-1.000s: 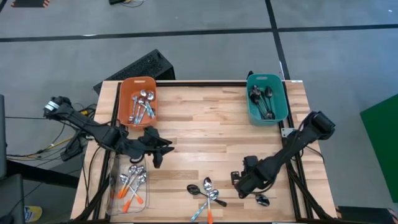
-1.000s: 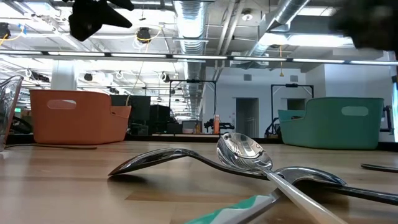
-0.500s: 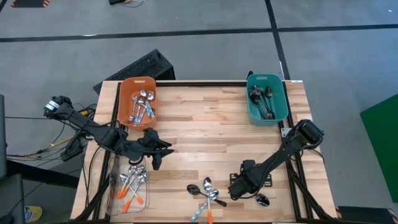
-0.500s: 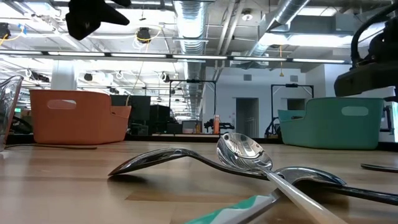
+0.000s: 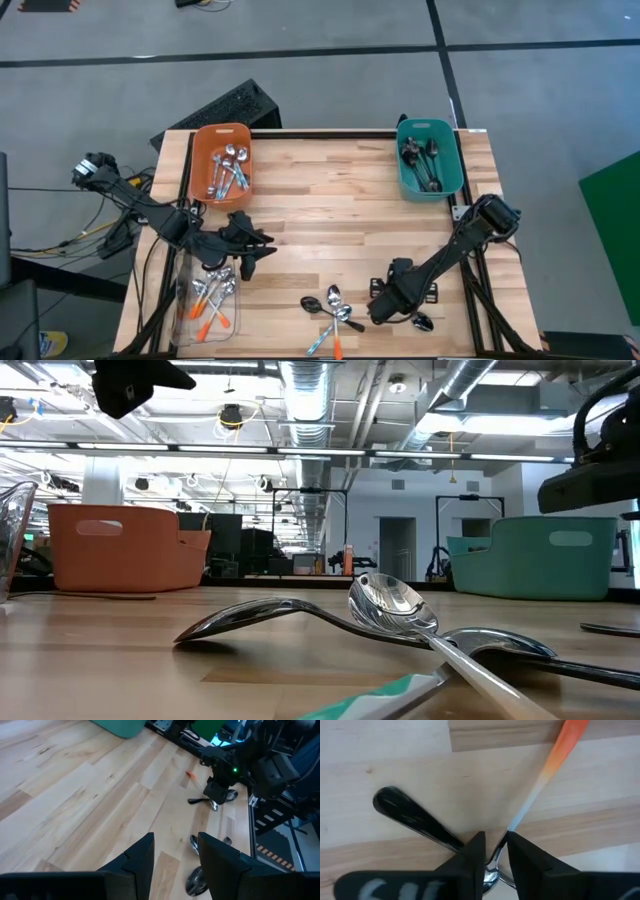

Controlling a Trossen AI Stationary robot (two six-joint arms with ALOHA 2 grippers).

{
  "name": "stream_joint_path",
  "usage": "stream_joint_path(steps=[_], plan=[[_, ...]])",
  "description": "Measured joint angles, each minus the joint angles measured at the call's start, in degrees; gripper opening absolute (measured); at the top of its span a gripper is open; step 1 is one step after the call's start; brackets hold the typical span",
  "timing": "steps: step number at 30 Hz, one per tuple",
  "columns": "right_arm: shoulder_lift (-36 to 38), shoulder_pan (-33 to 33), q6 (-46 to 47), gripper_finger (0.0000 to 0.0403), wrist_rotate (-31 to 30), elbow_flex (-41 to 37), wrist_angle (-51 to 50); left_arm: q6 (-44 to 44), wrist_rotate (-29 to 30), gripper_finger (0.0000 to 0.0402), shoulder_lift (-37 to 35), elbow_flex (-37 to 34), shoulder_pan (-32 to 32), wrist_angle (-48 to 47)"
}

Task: Sort silverware by color (type)
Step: Put the orange spoon into the transparent bin

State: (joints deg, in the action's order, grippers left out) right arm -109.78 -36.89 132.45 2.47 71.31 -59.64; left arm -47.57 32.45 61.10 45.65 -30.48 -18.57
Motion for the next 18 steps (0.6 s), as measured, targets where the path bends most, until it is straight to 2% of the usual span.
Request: stream_joint_path(steps=[10,18], plan=[[3.39,-0.68,0.62,0.0171,0.21,-0.02,-1.05,-0.07,0.00,0.0137,0.00,0.02,0.00,-0.35],[3.35,-1.81,1.30,0.0171,0.90,-2.06,-0.74,0.04,1.01,0.0137,0.00,0.04,0.00,-1.92]])
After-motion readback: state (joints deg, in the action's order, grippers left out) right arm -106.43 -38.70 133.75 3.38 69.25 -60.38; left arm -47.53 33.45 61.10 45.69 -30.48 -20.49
